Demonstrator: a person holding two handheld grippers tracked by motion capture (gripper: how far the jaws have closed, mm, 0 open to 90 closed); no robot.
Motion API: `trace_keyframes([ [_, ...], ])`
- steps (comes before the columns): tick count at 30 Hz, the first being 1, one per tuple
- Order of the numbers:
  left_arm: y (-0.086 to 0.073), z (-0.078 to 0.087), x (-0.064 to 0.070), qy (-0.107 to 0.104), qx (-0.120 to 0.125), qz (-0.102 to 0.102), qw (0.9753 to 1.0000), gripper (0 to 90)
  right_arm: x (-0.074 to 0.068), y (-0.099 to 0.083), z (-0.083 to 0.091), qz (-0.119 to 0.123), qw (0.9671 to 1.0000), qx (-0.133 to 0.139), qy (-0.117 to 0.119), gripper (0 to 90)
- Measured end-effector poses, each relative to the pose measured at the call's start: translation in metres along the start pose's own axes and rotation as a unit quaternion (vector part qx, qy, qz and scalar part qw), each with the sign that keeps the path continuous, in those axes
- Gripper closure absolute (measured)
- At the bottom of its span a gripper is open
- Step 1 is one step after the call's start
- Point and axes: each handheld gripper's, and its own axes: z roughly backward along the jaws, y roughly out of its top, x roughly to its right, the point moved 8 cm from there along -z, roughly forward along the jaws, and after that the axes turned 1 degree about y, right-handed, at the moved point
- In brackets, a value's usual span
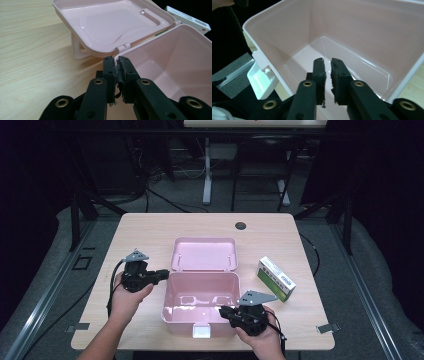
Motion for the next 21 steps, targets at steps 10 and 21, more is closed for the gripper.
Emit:
trace_keyframes([
  [10,-0.006,0.012,-0.003,-0.003,0.025,0.011,0.9996,61.2,0.010,0.019,0.014,0.002,0.9996,0.025,-0.016,53.9],
  [21,-0.016,0.014,-0.013,-0.002,0.031,0.008,0.9995,53.6,0.026,0.039,0.036,0.026,0.9982,0.017,-0.052,47.5],
])
